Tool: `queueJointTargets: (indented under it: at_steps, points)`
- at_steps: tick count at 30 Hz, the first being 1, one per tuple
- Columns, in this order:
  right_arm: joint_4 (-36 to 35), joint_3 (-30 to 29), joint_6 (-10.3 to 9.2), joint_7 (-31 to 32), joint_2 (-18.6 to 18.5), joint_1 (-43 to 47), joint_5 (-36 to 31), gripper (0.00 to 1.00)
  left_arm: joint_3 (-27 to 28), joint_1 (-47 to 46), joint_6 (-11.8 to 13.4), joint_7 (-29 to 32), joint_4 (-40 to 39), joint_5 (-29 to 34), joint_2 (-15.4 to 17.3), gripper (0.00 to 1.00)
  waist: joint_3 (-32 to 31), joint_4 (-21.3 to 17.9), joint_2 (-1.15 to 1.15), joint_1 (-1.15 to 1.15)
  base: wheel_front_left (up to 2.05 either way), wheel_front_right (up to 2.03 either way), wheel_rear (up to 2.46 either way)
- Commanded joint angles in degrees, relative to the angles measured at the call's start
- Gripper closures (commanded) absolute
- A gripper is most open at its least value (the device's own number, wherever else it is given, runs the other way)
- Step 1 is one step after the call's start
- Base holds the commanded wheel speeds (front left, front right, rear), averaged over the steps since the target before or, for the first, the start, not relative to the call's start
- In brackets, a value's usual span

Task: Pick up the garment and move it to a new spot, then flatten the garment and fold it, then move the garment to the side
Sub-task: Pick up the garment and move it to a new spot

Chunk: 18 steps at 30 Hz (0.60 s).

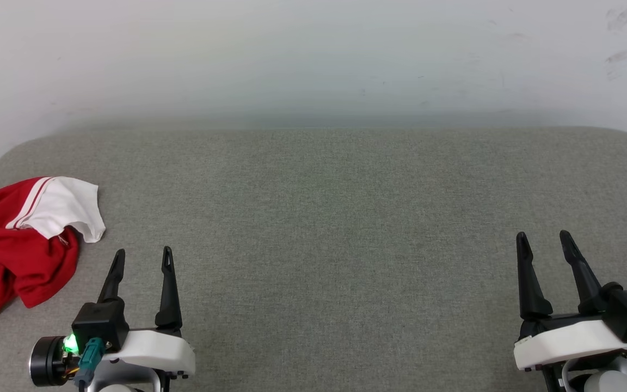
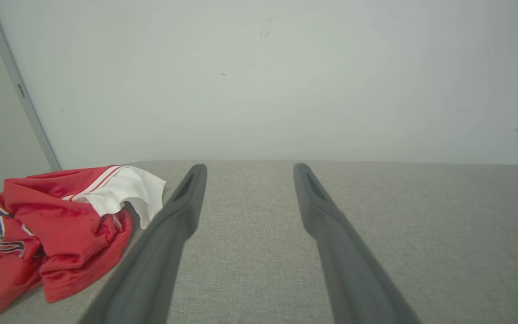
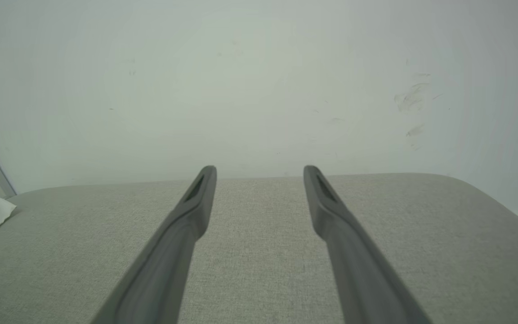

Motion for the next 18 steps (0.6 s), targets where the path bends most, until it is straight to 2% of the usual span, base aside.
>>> queueJointTargets:
  at_steps: [1, 12, 18]
  points:
    - [-0.07, 0.03, -0.04, -0.12, 0.09, -0.21, -0.20, 0.00, 0.16, -0.40, -0.20, -0.16, 0.25, 0.39, -0.08, 0.00, -0.01, 0.07, 0.00, 0.00, 0.00, 0.00, 0.00]
    - [0.09, 0.14, -0.04, -0.12, 0.09, -0.21, -0.46, 0.00, 0.44, -0.52, -0.34, -0.16, 0.88, 0.84, -0.26, 0.00, -0.03, 0.29, 0.00, 0.00, 0.00, 0.00, 0.00]
    - [0.04, 0.11, -0.04, -0.12, 0.09, 0.22, -0.89, 0.00, 0.50, -0.94, -0.41, -0.16, 1.11, 0.96, -0.29, 0.00, -0.11, 1.64, 0.00, 0.00, 0.00, 0.00, 0.00]
